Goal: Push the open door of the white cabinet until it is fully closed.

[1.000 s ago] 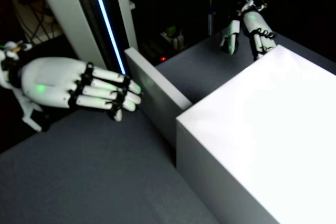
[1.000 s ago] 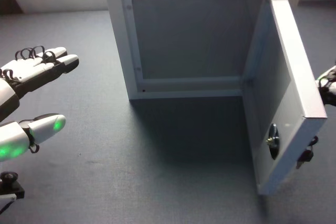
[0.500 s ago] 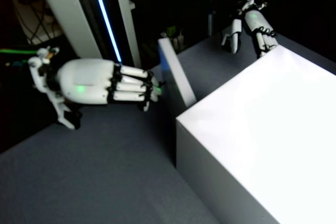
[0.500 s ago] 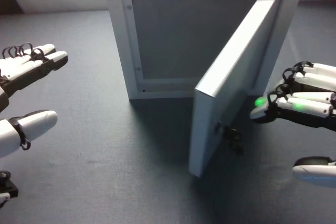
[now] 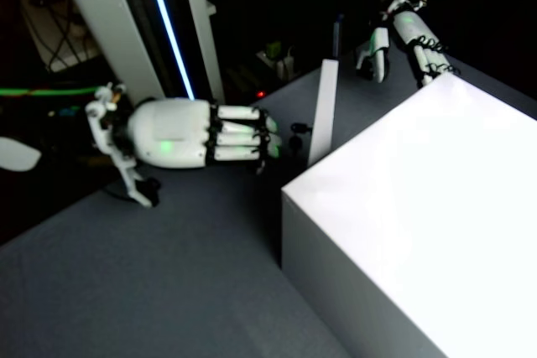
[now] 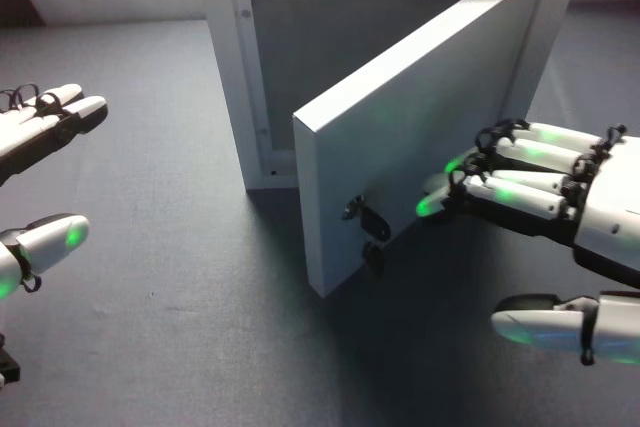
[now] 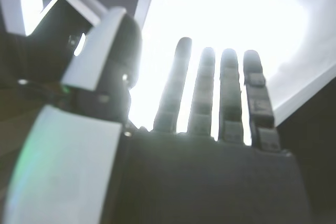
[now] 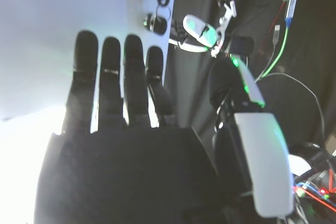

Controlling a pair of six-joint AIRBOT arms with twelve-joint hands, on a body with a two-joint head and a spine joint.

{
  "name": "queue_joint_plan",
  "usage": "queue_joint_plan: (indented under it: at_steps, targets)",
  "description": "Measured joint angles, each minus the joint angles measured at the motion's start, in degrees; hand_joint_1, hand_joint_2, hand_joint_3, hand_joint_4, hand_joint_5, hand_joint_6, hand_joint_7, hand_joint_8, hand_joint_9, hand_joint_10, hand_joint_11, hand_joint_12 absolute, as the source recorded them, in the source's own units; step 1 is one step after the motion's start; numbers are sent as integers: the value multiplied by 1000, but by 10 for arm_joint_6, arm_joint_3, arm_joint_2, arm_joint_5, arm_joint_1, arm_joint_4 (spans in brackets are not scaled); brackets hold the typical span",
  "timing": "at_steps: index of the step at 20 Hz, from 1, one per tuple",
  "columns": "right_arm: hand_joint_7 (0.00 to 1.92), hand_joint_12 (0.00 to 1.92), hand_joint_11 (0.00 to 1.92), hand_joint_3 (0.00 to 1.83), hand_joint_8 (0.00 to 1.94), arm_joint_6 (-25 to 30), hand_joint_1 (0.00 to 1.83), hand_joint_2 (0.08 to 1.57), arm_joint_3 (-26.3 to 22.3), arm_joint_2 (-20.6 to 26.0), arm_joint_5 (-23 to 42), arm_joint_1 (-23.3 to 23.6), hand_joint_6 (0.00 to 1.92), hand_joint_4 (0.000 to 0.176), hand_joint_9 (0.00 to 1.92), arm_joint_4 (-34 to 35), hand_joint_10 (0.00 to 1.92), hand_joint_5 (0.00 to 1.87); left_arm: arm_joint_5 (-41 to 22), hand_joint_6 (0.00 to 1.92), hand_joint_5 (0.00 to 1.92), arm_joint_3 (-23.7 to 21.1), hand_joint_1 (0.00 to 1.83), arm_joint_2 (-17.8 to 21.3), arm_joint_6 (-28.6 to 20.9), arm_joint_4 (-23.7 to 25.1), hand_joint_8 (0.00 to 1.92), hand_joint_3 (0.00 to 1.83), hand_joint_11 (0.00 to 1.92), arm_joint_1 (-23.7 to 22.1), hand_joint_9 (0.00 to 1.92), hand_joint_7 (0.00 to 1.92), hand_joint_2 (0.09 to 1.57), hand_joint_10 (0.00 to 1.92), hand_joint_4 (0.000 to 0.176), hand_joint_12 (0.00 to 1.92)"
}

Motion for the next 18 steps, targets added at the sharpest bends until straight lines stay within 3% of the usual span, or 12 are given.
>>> queue_joint_plan:
  at_steps: [4, 6, 10, 11, 12, 13, 16, 18]
  targets:
    - [280, 1329, 0, 4, 8, 1, 213, 1353, 11, -25, -13, 18, 683, 0, 0, -8, 664, 0, -9, 3, 89, 0, 395, 3, 0, -7, 0, 1, 0, 2, 0, 0, 1442, 0, 0, 54]
    - [247, 1171, 0, 1, 6, 2, 216, 1359, 15, -31, -22, 28, 580, 0, 0, -11, 559, 19, -9, 4, 91, 0, 393, 3, 0, -7, 0, 0, 0, 2, 0, 0, 1438, 0, 0, 39]
    - [262, 1175, 0, 0, 9, 2, 324, 1333, 27, -50, -31, 42, 554, 0, 0, -11, 496, 62, -12, 2, 88, -1, 360, 3, 1, -13, 0, 0, 0, 7, 0, 0, 1433, 0, 0, 6]
    - [208, 974, 0, 0, 1, 2, 305, 1337, 30, -55, -34, 47, 474, 0, 2, -11, 335, 55, -16, 0, 83, -1, 355, 3, 1, -14, 0, 0, 0, 8, 0, 0, 1433, 0, 0, 0]
    - [232, 919, 0, 0, 3, 2, 357, 1329, 33, -61, -35, 50, 397, 0, 45, -13, 265, 143, -17, 0, 80, -1, 352, 3, 1, -14, 0, 0, 0, 9, 0, 0, 1433, 0, 0, 0]
    - [231, 936, 0, 0, 1, 3, 359, 1337, 36, -66, -36, 51, 335, 0, 69, -13, 216, 175, -18, 0, 80, -1, 352, 3, 1, -15, 0, 0, 0, 9, 0, 0, 1434, 0, 0, 0]
    - [244, 1221, 0, 0, 4, 3, 352, 1312, 51, -85, -50, 68, 124, 0, 122, -13, 163, 189, -21, 5, 99, -1, 392, 3, 1, -20, 0, 0, 0, 10, 0, 0, 1427, 0, 0, 0]
    - [159, 901, 0, 2, 15, 3, 301, 1322, 61, -96, -61, 75, 15, 0, 93, -10, 106, 73, -24, 0, 83, -1, 357, 3, 1, -22, 0, 0, 0, 14, 0, 0, 1425, 0, 0, 0]
